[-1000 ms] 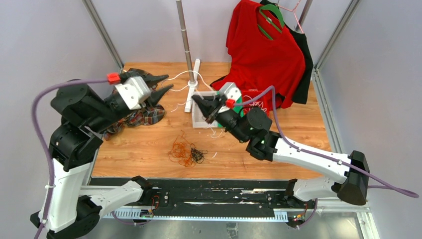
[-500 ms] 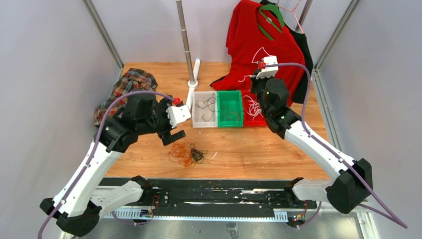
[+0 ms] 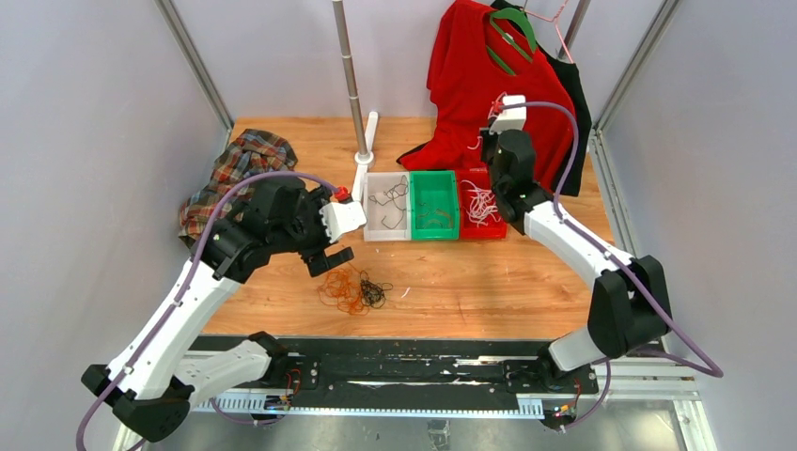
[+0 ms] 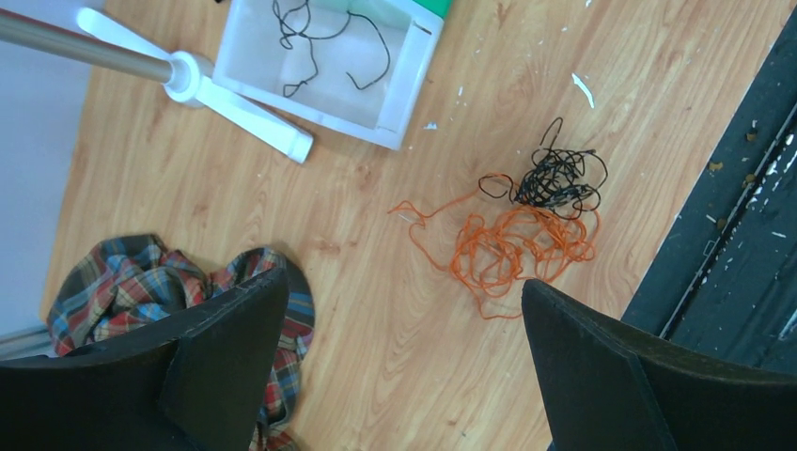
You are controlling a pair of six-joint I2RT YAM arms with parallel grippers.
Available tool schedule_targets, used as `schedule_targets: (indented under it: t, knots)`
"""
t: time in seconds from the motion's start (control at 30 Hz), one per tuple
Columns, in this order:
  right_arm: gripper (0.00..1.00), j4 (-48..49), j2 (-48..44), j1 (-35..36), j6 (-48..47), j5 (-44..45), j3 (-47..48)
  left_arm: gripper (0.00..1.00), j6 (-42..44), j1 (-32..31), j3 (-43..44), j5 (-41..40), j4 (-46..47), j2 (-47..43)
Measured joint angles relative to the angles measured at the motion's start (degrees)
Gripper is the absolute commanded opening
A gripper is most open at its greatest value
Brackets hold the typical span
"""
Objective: Untangle the cables
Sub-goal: Place the cable in the bin.
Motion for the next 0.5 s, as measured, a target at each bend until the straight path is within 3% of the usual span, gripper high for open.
schedule_targets:
  t: [0.33, 0.5]
  knots:
    - [0.01, 7.28, 4.31, 0.00, -0.13, -2.49, 3.91, 0.99, 0.04, 0.44, -0.24, -0.15, -0.26, 1.29]
    - [0.01, 10.93, 4.90, 0.00, -0.15, -2.73, -1.77, 0.98, 0.44, 1.79, -0.24, -0.07, -0.26, 2.25]
